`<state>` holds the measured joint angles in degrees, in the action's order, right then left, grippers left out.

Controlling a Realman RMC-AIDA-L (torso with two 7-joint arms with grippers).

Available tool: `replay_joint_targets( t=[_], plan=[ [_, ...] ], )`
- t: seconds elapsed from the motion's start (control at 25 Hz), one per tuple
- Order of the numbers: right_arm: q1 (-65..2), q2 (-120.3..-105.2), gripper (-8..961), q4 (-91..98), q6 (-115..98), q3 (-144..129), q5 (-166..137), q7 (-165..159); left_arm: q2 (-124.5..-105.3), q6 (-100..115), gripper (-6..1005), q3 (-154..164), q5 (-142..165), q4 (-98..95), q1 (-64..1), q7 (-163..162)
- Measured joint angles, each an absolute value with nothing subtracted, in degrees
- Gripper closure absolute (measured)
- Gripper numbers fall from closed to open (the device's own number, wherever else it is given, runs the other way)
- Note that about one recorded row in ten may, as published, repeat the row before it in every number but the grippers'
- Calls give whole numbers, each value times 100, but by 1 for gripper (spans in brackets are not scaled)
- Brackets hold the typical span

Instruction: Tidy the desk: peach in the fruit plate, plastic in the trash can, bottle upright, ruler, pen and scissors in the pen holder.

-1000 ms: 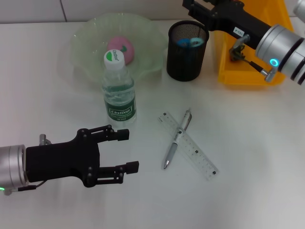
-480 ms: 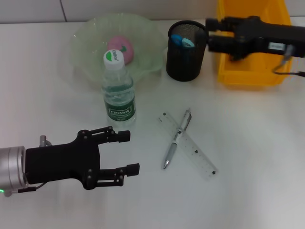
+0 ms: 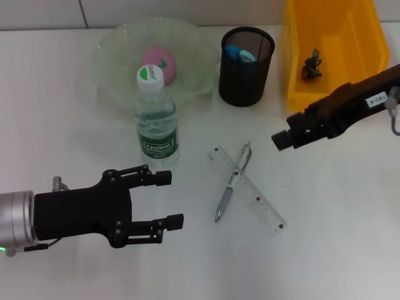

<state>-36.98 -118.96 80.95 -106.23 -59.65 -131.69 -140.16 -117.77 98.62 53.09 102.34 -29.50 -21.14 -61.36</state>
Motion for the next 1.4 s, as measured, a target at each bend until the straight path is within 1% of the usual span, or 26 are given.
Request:
replay_joint_targets(
  t=[0.08,0.2,0.52,1.0,1.28,1.4],
  plan=[
    [-3772,-11900,345,8097,-10601,-6103,-13306,-14136,-11777,9862,303,5308,10236,-2951,-2129,-6136],
    [-4068,-11906,347,8046,-10359,-6752,-13901,-14782,-11778,9867,304,5309,10236,-2970,-2136,-6146],
    [-4353,-11943,319,7657,-9436,-8110,-14398,-15663,-11784,9882,305,5309,10233,-2980,-2188,-6166],
    [-4517,-11966,278,6762,-7633,-9451,-14429,-16098,-11786,9886,306,5308,10230,-2980,-2232,-6137],
    [-4518,-11982,221,6488,-7173,-9659,-14308,-16294,-11781,9879,307,5309,10229,-2979,-2230,-6128],
    [-4495,-11988,223,6430,-7020,-9832,-14235,-16378,-11785,9844,308,5309,10229,-2979,-2235,-6108]
  ],
)
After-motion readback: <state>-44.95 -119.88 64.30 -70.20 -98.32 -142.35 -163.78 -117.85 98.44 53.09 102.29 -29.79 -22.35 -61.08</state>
